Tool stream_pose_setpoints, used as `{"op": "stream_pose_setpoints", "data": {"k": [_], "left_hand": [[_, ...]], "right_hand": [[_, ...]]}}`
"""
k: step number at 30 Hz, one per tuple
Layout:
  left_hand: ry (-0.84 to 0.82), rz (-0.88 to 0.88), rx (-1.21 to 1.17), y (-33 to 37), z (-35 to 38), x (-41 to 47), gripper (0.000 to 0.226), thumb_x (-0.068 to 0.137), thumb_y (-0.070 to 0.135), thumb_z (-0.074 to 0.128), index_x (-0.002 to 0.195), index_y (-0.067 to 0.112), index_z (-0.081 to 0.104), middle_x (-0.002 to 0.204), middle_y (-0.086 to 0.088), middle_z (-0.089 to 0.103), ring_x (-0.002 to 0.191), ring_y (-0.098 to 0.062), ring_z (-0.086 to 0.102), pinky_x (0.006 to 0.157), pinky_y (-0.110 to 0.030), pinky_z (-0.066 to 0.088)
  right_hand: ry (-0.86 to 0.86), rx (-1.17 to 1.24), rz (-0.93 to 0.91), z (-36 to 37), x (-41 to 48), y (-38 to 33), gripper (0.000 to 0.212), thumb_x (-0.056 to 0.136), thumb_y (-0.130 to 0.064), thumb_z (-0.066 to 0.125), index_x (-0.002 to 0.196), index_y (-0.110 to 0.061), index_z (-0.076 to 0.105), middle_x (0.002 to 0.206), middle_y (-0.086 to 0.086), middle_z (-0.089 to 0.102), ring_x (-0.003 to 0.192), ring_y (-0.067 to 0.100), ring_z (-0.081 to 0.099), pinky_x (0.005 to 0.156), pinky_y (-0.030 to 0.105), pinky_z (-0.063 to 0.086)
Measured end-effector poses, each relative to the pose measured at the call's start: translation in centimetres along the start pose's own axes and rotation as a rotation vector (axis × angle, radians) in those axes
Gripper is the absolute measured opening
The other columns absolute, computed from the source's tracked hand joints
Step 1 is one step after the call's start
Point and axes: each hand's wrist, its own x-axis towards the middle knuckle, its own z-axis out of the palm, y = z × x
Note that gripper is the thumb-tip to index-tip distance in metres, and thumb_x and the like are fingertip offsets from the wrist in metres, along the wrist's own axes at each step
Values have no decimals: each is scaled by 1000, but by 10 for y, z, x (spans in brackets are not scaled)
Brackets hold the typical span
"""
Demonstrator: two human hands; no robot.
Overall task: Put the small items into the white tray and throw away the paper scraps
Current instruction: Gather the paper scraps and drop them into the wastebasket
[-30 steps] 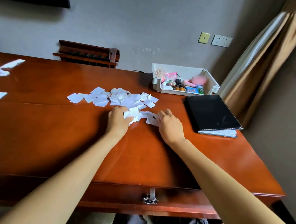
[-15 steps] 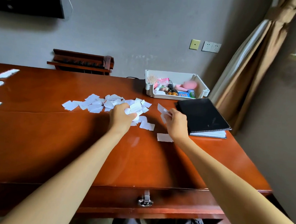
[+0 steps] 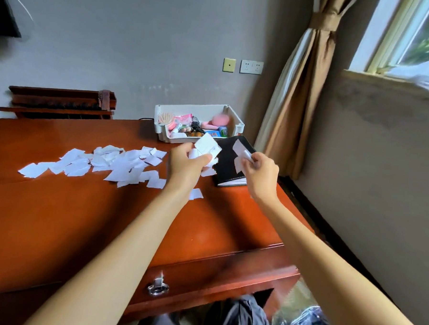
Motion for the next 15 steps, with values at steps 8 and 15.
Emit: {"op": "stream_pose_setpoints", "data": {"k": [8,15], "left_hand": [[-302,15,-79,11,145,-60,15,75,13,69,79,2,60,79,-6,58,75,-18,56,63,-31,45],[-604,-86,-90,-19,267,-134,22,77,0,63,66,6,45,68,-8,42,61,-16,39,36,-3,32]], "right_hand": [[261,-50,150,-119,-10,95,46,86,-3,49,51,-19,24,48,-5,27,46,16,22,45,25,25],[377,-180,360,-203,-54,211,43,90,-7,47,53,-15,27,51,-5,32,48,12,23,43,20,22]]}}
